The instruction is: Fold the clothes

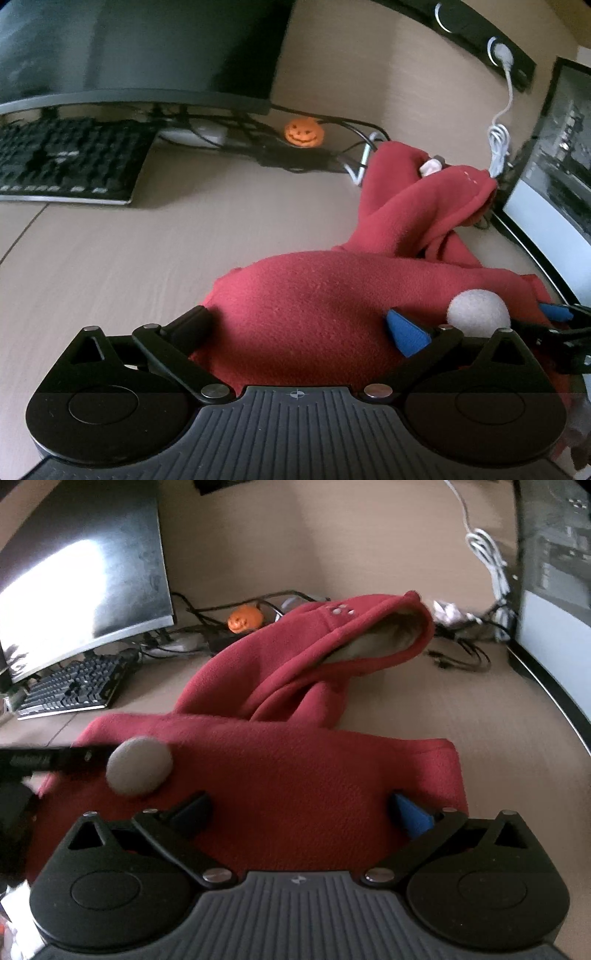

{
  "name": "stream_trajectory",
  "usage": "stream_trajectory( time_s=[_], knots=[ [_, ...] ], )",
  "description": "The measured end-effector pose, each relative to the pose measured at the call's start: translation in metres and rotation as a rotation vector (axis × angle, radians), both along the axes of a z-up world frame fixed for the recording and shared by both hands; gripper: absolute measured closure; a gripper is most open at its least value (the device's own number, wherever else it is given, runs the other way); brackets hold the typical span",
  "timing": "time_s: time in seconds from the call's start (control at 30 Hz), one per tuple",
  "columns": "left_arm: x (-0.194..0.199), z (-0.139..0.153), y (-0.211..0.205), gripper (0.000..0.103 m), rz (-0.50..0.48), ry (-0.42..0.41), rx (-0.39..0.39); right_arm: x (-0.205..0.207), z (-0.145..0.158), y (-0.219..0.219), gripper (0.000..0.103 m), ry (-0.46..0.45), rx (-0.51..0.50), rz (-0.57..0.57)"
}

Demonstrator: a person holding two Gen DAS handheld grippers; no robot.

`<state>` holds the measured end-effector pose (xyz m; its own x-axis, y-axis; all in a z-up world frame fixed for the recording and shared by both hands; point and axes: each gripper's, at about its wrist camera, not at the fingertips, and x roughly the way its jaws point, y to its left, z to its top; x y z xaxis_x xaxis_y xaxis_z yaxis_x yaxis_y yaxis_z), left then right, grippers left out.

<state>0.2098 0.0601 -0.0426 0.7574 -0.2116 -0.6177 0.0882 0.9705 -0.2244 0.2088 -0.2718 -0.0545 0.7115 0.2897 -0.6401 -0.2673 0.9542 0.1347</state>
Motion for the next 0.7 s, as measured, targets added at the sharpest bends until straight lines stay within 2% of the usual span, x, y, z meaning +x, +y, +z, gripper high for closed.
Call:
stream_trajectory(
  time_s=[0.07, 0.17, 0.23, 0.27, 0.33, 0.4, 0.47, 0.53, 0.6, 0.67, 0.7],
  knots=[
    [0.012, 0.003, 0.006, 0.0, -0.015, 0.004, 0.006, -0.009, 0.002, 0.006, 0.0, 0.005, -0.021, -0.009],
    [0.022, 0.012, 0.015, 0.0, 0.016, 0.022, -0.006, -0.015, 0.019, -0.001, 0.0, 0.005, -0.023, 0.026],
    [0.014, 0.025, 0.023, 0.0, 0.058, 0.042, -0.092, -0.019, 0.038, -0.016, 0.0, -0.026, -0.002, 0.031],
    [0.007, 0.032, 0.028, 0.0, 0.07, 0.049, -0.151, -0.022, 0.049, -0.026, 0.0, -0.073, -0.013, -0.001],
    [-0.015, 0.047, 0.027, 0.0, 0.047, 0.043, -0.251, -0.02, 0.06, -0.041, 0.0, -0.14, -0.096, -0.075],
    [-0.038, 0.059, 0.017, 0.0, 0.006, 0.03, -0.303, -0.004, 0.052, -0.055, 0.0, -0.139, -0.21, -0.117],
    [-0.056, 0.065, 0.002, 0.0, -0.04, 0.028, -0.336, 0.016, 0.03, -0.063, 0.0, -0.082, -0.305, -0.135],
    [-0.069, 0.066, -0.014, 0.0, -0.086, 0.04, -0.367, 0.031, 0.006, -0.061, 0.0, -0.017, -0.341, -0.121],
    [-0.079, 0.067, -0.023, 0.0, -0.118, 0.042, -0.379, 0.033, -0.004, -0.058, 0.0, -0.011, -0.345, -0.135],
    [-0.088, 0.076, -0.025, 0.0, -0.08, -0.017, -0.292, 0.03, -0.005, -0.055, 0.0, -0.03, -0.344, -0.148],
    [-0.092, 0.083, -0.021, 0.0, -0.034, -0.06, -0.226, 0.029, -0.006, -0.056, 0.0, -0.035, -0.339, -0.151]
  ],
)
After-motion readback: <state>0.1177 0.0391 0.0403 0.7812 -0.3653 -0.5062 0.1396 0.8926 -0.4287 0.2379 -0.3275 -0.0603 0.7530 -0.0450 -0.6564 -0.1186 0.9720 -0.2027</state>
